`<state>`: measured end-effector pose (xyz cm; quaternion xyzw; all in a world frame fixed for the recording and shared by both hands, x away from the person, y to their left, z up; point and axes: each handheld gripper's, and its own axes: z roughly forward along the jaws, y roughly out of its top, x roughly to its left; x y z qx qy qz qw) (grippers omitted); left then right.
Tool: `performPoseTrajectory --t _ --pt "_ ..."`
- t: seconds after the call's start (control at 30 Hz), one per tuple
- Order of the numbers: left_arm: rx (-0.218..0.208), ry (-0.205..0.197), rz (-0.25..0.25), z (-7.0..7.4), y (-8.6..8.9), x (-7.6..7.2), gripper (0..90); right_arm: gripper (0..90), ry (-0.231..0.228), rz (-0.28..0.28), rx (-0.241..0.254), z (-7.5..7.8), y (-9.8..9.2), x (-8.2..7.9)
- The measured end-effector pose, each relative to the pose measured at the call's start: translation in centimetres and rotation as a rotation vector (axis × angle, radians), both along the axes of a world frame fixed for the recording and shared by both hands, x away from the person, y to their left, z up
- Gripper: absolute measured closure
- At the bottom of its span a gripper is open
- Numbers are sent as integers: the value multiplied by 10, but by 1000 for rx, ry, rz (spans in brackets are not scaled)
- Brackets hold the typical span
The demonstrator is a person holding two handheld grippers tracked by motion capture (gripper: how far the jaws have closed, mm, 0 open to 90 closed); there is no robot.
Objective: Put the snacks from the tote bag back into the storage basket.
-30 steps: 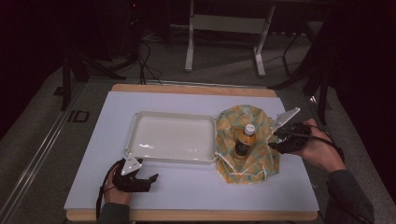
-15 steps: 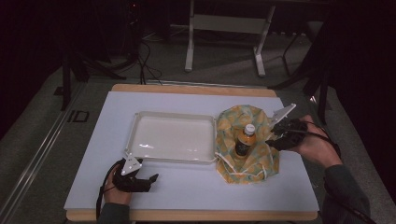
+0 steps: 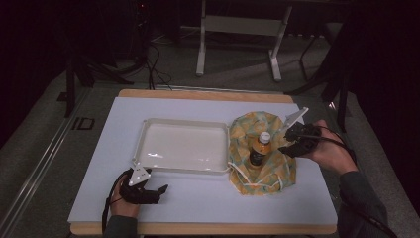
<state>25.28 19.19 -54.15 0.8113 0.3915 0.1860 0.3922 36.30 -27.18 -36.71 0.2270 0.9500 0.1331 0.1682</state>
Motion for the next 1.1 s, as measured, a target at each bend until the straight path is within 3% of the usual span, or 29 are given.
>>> performPoseTrajectory --t 0.4,0.67,1.1 --pt "0 0 2 0 0 0 167 523 10 27 -24 1 11 3" --pt "0 1 3 0 0 0 167 521 28 64 -21 3 21 6" --pt "1 2 3 0 0 0 167 533 52 71 -1 4 34 12"
